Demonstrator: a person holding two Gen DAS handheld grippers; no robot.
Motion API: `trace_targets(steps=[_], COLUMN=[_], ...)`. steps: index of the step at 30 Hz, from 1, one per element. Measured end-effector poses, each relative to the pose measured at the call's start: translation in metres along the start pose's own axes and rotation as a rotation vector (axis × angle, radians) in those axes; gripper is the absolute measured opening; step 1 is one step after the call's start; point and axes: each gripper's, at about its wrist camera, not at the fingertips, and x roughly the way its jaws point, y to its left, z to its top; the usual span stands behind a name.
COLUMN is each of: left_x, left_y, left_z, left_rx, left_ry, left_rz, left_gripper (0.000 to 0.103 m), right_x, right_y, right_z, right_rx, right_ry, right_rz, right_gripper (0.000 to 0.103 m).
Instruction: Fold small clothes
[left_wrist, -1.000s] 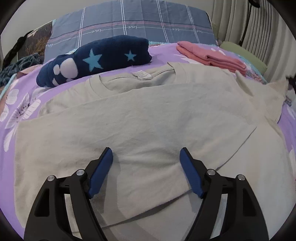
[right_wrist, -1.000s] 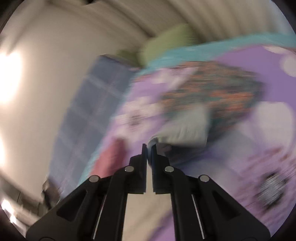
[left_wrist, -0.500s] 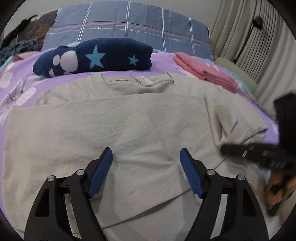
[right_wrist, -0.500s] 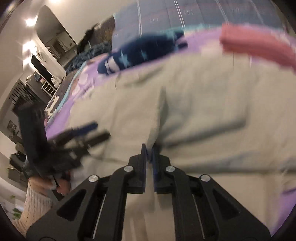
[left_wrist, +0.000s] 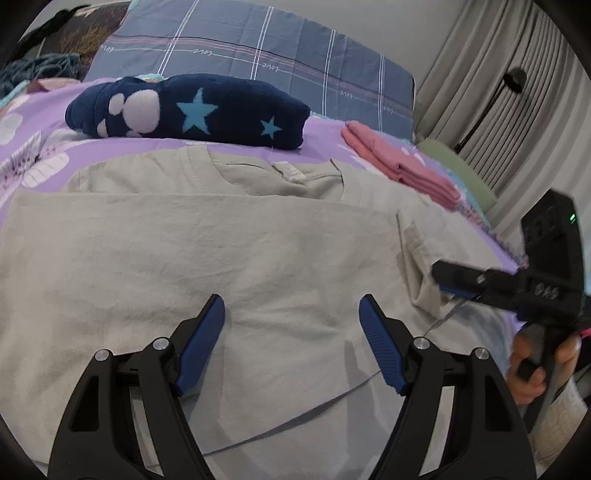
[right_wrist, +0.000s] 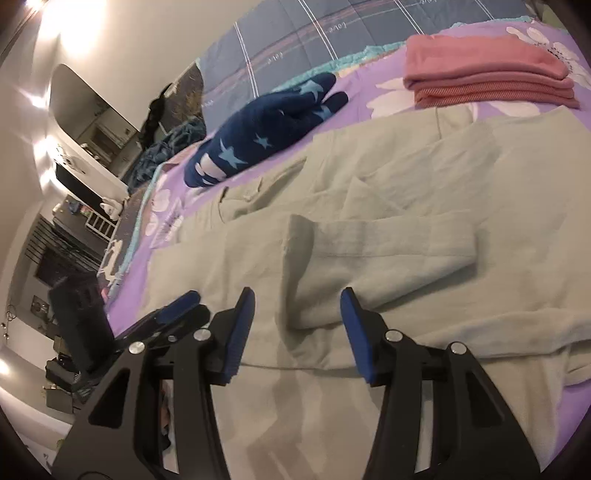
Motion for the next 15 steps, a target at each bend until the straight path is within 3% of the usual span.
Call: trace_targets(steps=[2, 4, 5, 6, 7, 9, 11, 13, 14, 15], left_x=[-0.001, -0.003, -0.003, -0.004, -0.006, -0.009, -0.01, -0.011, -0.012, -0.013], left_y=[0.003, 0.005, 0.005, 0.006, 0.008, 0.014, 0.019, 0.023, 0.024, 0.025], left_z=[0.0, 0.0, 0.0, 0.0, -0.001, -0.001, -0.002, -0.001, -0.002, -0.002], left_rx=[-0.021, -0.03, -0.035, -0.042, -0.051, -0.082, -0.109, -0.129, -0.136, -0.142], left_ry=[-0.006, -0.011, -0.013, -0.019, -0.024, -0.036, -0.044, -0.051, -0.055, -0.059], left_rz=[-0.021, -0.03, -0.031, -0.035, -0.041, -0.058, -0.079, -0.095, -0.101, -0.105], left_gripper=[0.076, 0.076, 0.076, 0.075, 0.074, 0.069, 0.067, 0.066, 0.066, 0.066], right_x=[0.001, 0.002, 0.002, 0.004, 0.005, -0.001, -0.007, -0.013, -0.014, -0.015], right_y=[0.006, 0.016, 0.019, 0.023, 0.02, 0.008, 0.012, 0.044, 0.068, 0.079], right_z=[-0.002, -0.005, -0.007, -0.007, -0.005, 0.0, 0.004, -0.003, -0.015, -0.023], right_rx=[-0.017, -0.092, -0.124, -0.164, -0.139, -0.007, 0.019, -0.16, -0.321, -0.413], right_ry=[-0.009, -0.021, -0.03, -0.045, -0.059, -0.095, -0.133, -0.129, -0.093, -0.072], right_rz=[-0.026, -0.101, -0.139, -0.197, -0.216, -0.184, -0.119, 0.02, 0.072, 0.08], right_gripper=[0.05, 0.04, 0.016, 0.002, 0.002, 0.002, 0.002, 0.003, 0.003, 0.003])
